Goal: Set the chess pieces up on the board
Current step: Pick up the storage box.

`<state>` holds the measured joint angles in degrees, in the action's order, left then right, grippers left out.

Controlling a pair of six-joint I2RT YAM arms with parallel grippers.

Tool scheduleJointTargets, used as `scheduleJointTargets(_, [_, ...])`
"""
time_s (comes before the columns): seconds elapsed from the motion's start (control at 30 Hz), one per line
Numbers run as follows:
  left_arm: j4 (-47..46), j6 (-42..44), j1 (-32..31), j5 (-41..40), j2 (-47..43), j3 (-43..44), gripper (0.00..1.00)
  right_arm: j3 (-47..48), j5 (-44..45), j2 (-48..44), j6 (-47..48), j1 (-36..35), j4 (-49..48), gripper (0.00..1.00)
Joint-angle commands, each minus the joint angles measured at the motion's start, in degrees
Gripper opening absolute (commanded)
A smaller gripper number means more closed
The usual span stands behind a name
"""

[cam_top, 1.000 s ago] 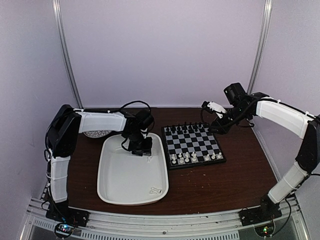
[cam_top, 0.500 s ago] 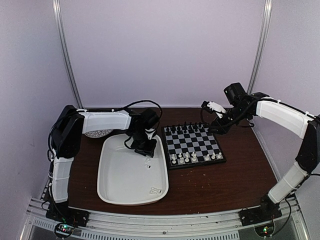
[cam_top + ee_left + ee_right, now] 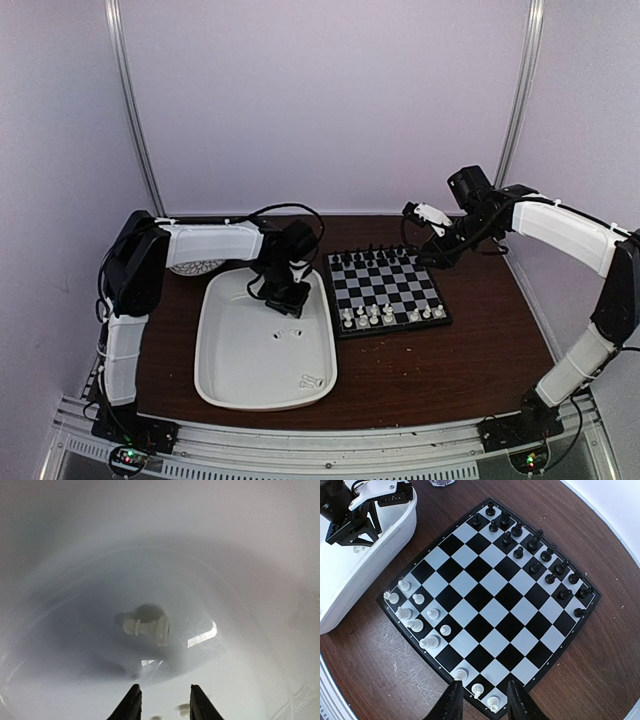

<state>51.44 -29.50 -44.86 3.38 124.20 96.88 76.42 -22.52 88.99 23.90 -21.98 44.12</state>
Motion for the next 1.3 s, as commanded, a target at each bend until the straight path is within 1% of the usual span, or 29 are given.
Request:
scheduleJointTargets(0.0, [0.6, -1.7, 0.3, -6.6, -3.6, -2.1, 0.35, -0.2, -0.6, 0.0, 0.4, 0.4, -0.2, 0.34])
scheduleJointTargets(0.1, [-3.5, -5.5, 2.1, -8.3, -8.3, -6.3, 0.36, -0.2, -0.8, 0.1, 0.4, 0.4, -0.2, 0.34])
scheduleJointTargets(0.17, [-4.6, -7.2, 2.6, -8.8, -9.1, -6.9, 0.35, -0.1, -0.8, 0.1, 0.4, 0.4, -0.1, 0.34])
scheduleJointTargets(0.3, [-3.8, -6.1, 2.5, -6.2, -9.2, -7.3, 0.32, -0.2, -0.7, 0.0, 0.4, 0.3, -0.1, 0.34])
scheduleJointTargets(0.4, [-2.8, -0.3, 2.5, -3.4, -9.1, -7.8, 0.33, -0.1, -0.8, 0.2, 0.4, 0.4, 0.0, 0.34])
scheduleJointTargets(0.47, [-1.4, 5.5, 2.5, 1.1, -9.4, -7.9, 0.36, 0.0, -1.1, 0.4, 0.5, 0.4, 0.2, 0.34])
scheduleJointTargets(0.6, [2.4, 14.9, 2.5, 0.7, -11.0, -9.4, 0.39, 0.0, -1.3, 0.5, 0.5, 0.3, 0.2, 0.34])
scheduleJointTargets(0.73, [0.9, 23.4, 2.6, 1.5, -12.6, -12.1, 0.39, 0.3, -1.5, 1.1, 0.6, 0.4, 0.4, 0.34])
scheduleJointTargets(0.83, [0.9, 27.9, 2.6, 3.6, -11.3, -10.9, 0.38, 0.6, -1.9, 1.5, 0.6, 0.3, 0.8, 0.34])
scheduleJointTargets(0.93, [3.4, 30.6, 2.6, 3.6, -9.9, -9.2, 0.38, 0.5, -1.6, 1.4, 0.6, 0.4, 0.8, 0.34])
scheduleJointTargets(1.07, [4.6, 30.7, 2.6, 7.1, -9.2, -8.9, 0.38, 0.4, -1.4, 1.3, 0.6, 0.4, 0.7, 0.34])
scheduleJointTargets(1.27, [4.9, 22.6, 2.5, 5.6, -7.8, -9.4, 0.38, 0.4, -1.3, 1.6, 0.8, 0.4, 0.8, 0.34])
